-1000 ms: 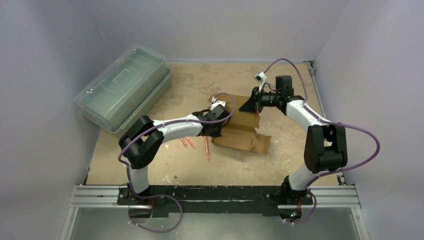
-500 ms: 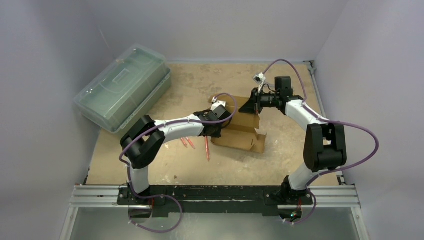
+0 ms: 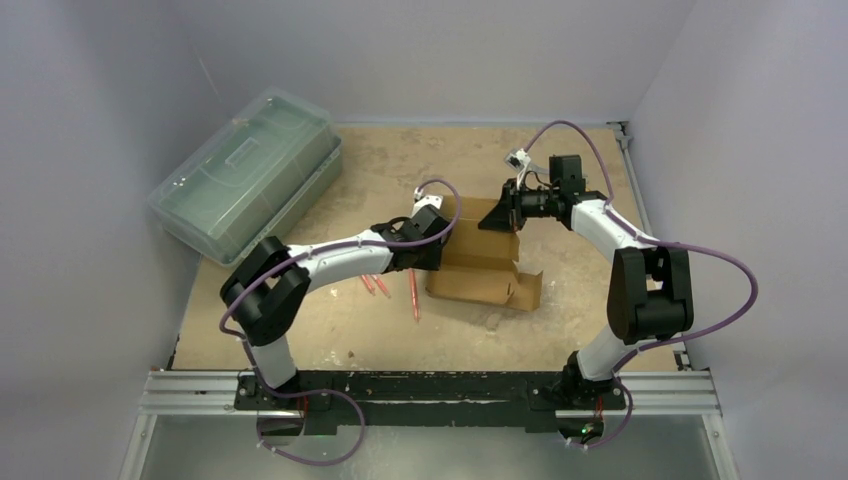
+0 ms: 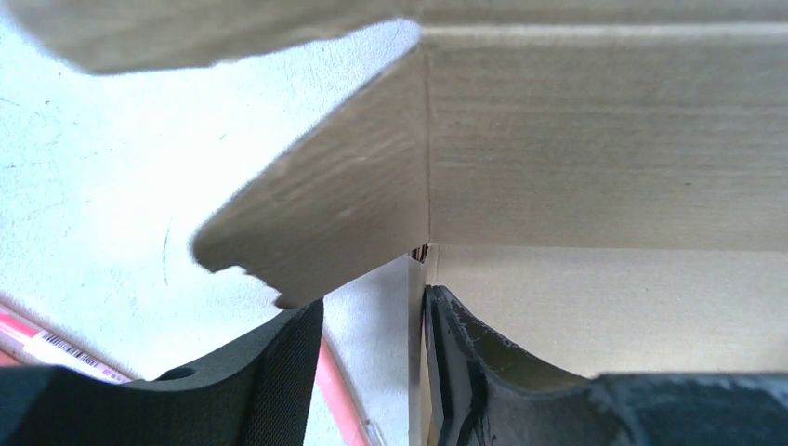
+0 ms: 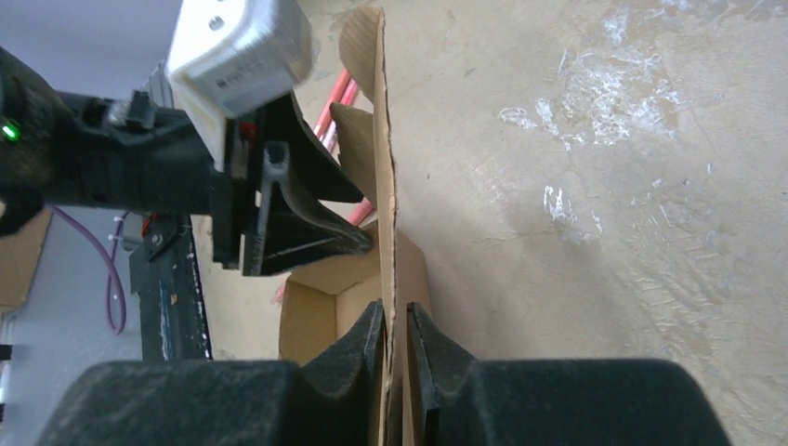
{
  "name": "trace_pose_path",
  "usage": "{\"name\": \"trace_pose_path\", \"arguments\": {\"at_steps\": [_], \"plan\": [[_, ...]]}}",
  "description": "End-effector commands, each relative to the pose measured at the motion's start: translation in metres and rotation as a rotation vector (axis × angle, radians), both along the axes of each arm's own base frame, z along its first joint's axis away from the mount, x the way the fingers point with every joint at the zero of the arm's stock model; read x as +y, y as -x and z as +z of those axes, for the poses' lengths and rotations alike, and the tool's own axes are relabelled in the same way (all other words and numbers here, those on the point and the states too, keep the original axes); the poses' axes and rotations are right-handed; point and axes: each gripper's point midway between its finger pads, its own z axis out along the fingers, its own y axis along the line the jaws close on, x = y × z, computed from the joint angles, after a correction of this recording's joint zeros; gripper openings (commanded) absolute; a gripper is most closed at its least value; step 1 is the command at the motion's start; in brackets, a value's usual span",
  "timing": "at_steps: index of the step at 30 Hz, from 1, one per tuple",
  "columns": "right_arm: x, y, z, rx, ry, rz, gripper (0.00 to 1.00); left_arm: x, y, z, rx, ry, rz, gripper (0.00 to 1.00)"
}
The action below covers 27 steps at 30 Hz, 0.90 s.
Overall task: Fold the paper box
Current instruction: Fold the paper box at the center of the board.
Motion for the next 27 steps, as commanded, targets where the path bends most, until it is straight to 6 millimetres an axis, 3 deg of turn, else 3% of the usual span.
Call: {"name": "trace_pose_path", "arguments": {"at_steps": [1, 5, 11, 14, 17, 20, 24, 27], "plan": [[-0.002, -0.005, 0.006, -0.042, 0.017, 0.014, 0.2, -0.006, -0.008, 0.035, -0.064, 0.147, -0.003, 0.44], [-0.003, -0.008, 0.009, -0.07, 0.03, 0.028, 0.27, -0.004, -0.009, 0.053, -0.117, 0.254, -0.023, 0.45], [-0.006, -0.014, 0.012, -0.119, 0.068, 0.056, 0.41, 0.017, -0.016, 0.074, -0.189, 0.43, -0.022, 0.47], [-0.008, -0.016, 0.012, -0.148, 0.092, 0.077, 0.49, 0.03, -0.018, 0.085, -0.242, 0.477, -0.021, 0.59], [-0.01, -0.018, 0.012, -0.177, 0.118, 0.1, 0.54, 0.04, -0.02, 0.096, -0.303, 0.497, 0.005, 0.8], [-0.01, -0.02, 0.012, -0.192, 0.129, 0.115, 0.54, 0.04, -0.02, 0.104, -0.34, 0.519, -0.019, 0.94], [-0.01, -0.017, 0.01, -0.189, 0.129, 0.14, 0.49, 0.023, -0.012, 0.115, -0.355, 0.579, -0.169, 0.94], [-0.01, -0.015, 0.012, -0.2, 0.124, 0.163, 0.37, 0.019, -0.012, 0.115, -0.364, 0.603, -0.23, 0.94]]}}
